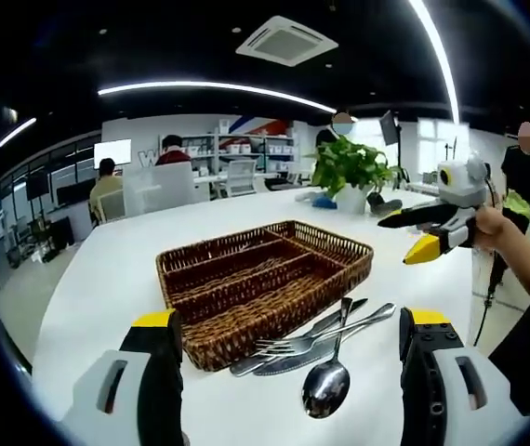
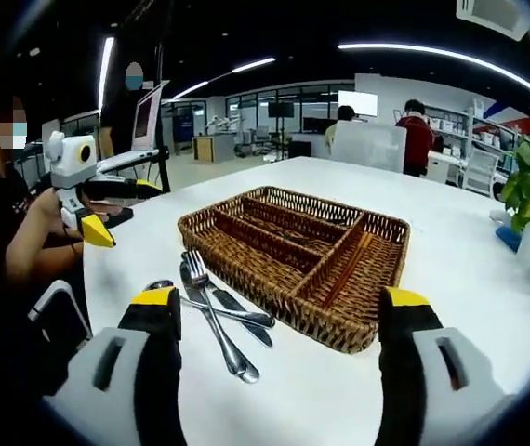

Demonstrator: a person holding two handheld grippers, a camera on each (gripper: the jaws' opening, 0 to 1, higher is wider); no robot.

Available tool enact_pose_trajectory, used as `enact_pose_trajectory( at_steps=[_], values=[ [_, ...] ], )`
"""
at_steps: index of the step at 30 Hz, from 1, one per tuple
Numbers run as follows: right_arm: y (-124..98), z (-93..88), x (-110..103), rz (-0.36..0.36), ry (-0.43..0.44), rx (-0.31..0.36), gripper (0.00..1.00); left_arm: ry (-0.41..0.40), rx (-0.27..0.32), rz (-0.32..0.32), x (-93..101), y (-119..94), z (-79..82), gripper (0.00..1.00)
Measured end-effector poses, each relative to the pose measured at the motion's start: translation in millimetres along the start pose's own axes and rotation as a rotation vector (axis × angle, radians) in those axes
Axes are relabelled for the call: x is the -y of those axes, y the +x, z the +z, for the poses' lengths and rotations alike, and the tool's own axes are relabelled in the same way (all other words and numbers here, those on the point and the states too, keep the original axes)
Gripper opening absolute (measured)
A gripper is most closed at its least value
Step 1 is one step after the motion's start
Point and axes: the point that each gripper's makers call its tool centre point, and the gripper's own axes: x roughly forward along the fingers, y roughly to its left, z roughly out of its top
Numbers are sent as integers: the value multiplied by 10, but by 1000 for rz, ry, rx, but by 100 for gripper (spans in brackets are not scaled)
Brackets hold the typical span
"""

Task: Arrange the knives, forks, and spoons in their matching storage slots by inserting each utensil handle-first until every utensil is classified and aligned in the correct compartment

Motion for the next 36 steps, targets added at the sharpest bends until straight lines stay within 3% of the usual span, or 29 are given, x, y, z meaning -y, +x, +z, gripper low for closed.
enact_pose_trajectory(
  at_steps=[7,15,23,29,32,34,36],
  values=[
    [-113,-65,10,1,11,-19,96,-6,-8,-3,13,-18,-17,99],
    [-196,-74,-25,9,-3,-27,98,-8,-7,-5,46,-52,-24,99],
    [-247,-9,-57,22,45,28,96,-1,-6,-4,50,-64,-28,99],
    [-261,52,-67,12,76,86,86,0,-3,-9,75,-57,-34,99],
    [-245,55,-75,3,60,92,89,0,-3,-13,91,-56,-41,99],
    [-241,46,-57,-19,35,90,84,-1,-4,-15,100,-48,-47,99],
    [-218,5,-53,-27,29,66,89,1,-8,-17,108,-40,-55,99]
  ],
)
